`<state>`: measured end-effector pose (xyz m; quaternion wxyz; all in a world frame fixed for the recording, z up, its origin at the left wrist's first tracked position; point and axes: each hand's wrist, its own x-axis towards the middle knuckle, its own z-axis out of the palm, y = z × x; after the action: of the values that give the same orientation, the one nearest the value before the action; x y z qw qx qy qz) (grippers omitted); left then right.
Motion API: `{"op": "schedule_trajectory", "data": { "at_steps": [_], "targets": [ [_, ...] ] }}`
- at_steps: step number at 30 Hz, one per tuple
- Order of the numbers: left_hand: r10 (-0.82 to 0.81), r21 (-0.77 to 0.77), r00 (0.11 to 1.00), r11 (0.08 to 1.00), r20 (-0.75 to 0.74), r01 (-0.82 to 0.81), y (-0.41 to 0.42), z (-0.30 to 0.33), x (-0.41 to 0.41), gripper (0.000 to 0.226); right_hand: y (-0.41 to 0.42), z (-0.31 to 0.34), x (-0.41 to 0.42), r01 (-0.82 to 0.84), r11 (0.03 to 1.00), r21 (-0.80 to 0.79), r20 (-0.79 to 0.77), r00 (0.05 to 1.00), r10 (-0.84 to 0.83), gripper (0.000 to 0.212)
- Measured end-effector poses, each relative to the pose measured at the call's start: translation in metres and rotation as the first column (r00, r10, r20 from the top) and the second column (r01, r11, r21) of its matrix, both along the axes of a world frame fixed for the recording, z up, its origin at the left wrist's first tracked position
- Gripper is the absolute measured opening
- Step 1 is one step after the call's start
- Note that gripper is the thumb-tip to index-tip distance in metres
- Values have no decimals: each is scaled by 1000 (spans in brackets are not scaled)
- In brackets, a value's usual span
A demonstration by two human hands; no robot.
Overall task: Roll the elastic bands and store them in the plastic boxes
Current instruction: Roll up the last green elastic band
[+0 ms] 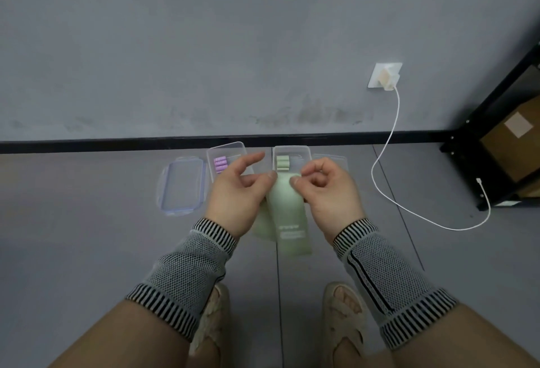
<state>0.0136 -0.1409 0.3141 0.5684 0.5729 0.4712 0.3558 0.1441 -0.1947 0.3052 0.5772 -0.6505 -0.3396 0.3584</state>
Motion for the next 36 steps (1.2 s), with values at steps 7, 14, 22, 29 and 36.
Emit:
{"op": "schedule_trajectory", "data": {
  "at_steps": [7,14,22,29,36],
  "targets": [
    [-118,103,992,987,-40,122,-4,2,0,30,2,0,5,71,996,62,-132,989,-63,19],
    [-30,3,994,1000,109,30,3,1,-2,25,0,-2,3,-65,996,54,-42,997,67,22],
    [-80,36,996,996,30,79,2,-4,-3,37,2,1,2,-28,998,51,-131,991,35,19],
    [-60,-63,998,996,22,61,5,-3,-2,34,2,1,1,-15,999,39,-30,999,17,19],
    [-48,-69,998,996,50,51,5,1,-3,35,4,-1,2,-16,1000,-4,-144,990,16,17]
  ]
}}
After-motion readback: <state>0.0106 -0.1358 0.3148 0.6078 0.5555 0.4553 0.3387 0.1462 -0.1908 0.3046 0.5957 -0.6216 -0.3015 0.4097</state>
